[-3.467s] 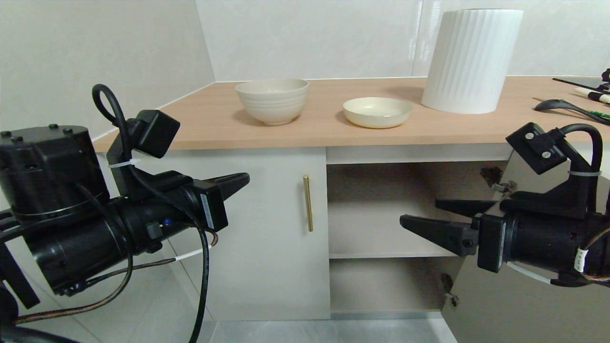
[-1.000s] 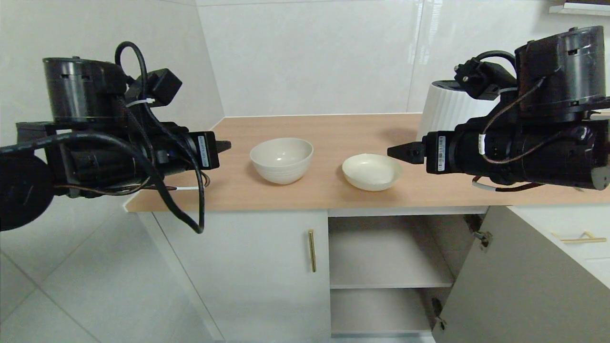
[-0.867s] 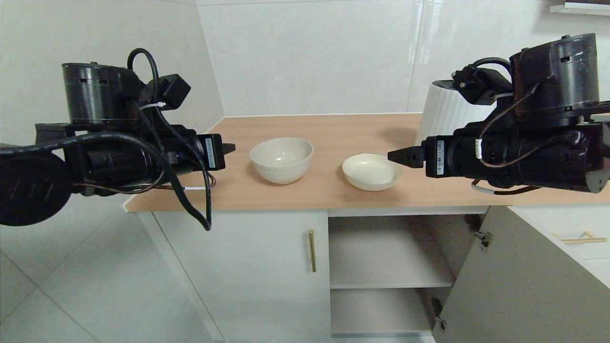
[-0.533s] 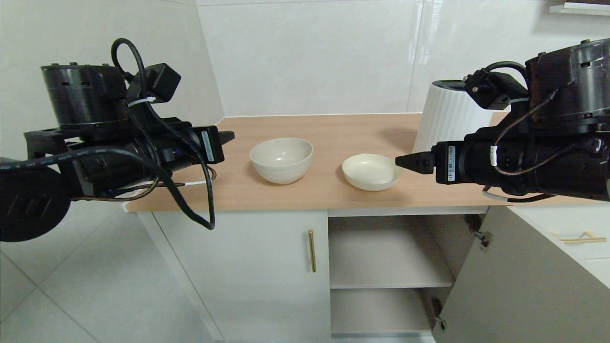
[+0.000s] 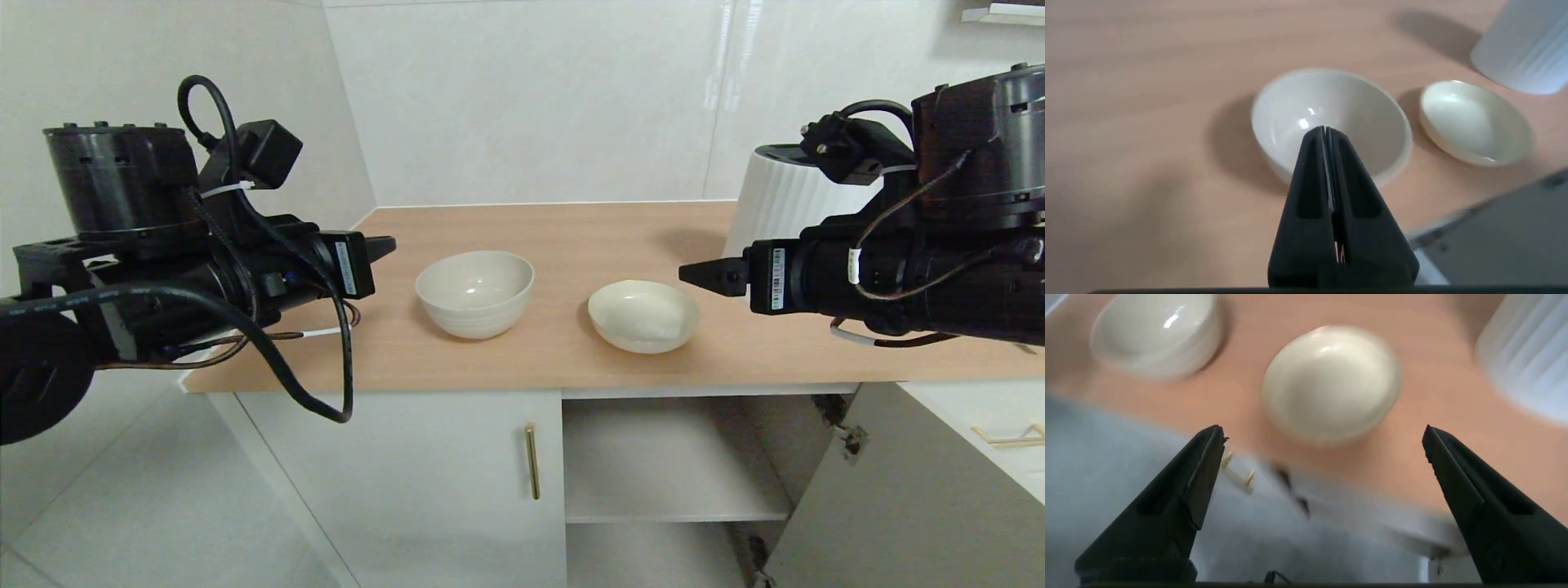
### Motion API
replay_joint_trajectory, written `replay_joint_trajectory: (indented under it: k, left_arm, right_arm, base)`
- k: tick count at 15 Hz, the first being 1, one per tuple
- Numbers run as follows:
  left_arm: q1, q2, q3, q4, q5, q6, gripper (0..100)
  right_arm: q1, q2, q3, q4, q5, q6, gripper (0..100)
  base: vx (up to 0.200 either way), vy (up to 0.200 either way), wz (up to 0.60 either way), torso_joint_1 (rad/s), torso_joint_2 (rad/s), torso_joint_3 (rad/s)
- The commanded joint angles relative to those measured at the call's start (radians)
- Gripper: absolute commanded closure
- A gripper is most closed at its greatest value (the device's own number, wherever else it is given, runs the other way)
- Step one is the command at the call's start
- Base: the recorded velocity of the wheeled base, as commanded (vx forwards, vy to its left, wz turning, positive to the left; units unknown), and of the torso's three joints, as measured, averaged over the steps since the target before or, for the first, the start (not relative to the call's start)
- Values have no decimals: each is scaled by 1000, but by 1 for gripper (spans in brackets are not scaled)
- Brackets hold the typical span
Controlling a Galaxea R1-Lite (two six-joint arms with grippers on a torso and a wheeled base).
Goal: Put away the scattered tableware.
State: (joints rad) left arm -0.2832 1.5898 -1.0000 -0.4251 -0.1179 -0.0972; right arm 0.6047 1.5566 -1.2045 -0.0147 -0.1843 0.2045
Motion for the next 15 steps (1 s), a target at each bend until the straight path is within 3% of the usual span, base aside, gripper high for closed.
replay_joint_trajectory:
  k: [1, 4, 6, 9, 11, 12, 15]
  left_arm:
    - [-2, -67, 41, 0, 1, 48, 100]
    - [-7, -51, 37, 17, 1, 48, 100]
    - [-19, 1, -14, 77, 3, 11, 100]
    - [-24, 114, -118, 138, 6, -104, 100]
    - [-25, 147, -155, 163, 6, -160, 100]
    - [-25, 165, -184, 187, 4, -183, 100]
    - [-25, 199, -207, 200, 6, -206, 100]
  right_arm:
    - [1, -3, 0, 1, 0, 0, 0]
    - [3, -3, 16, 1, 0, 0, 0]
    - [18, -3, 26, 1, -1, -2, 0]
    - [30, -4, 39, 1, -3, -2, 0]
    - [29, -4, 49, 1, -3, -2, 0]
    - [29, -4, 54, 1, -3, -2, 0]
    - [29, -4, 62, 1, -3, -2, 0]
  base:
    - [0, 0, 0, 0, 0, 0]
    - [0, 0, 0, 0, 0, 0]
    - [0, 0, 0, 0, 0, 0]
    - [0, 0, 0, 0, 0, 0]
    - [0, 0, 0, 0, 0, 0]
    - [0, 0, 0, 0, 0, 0]
    - [0, 0, 0, 0, 0, 0]
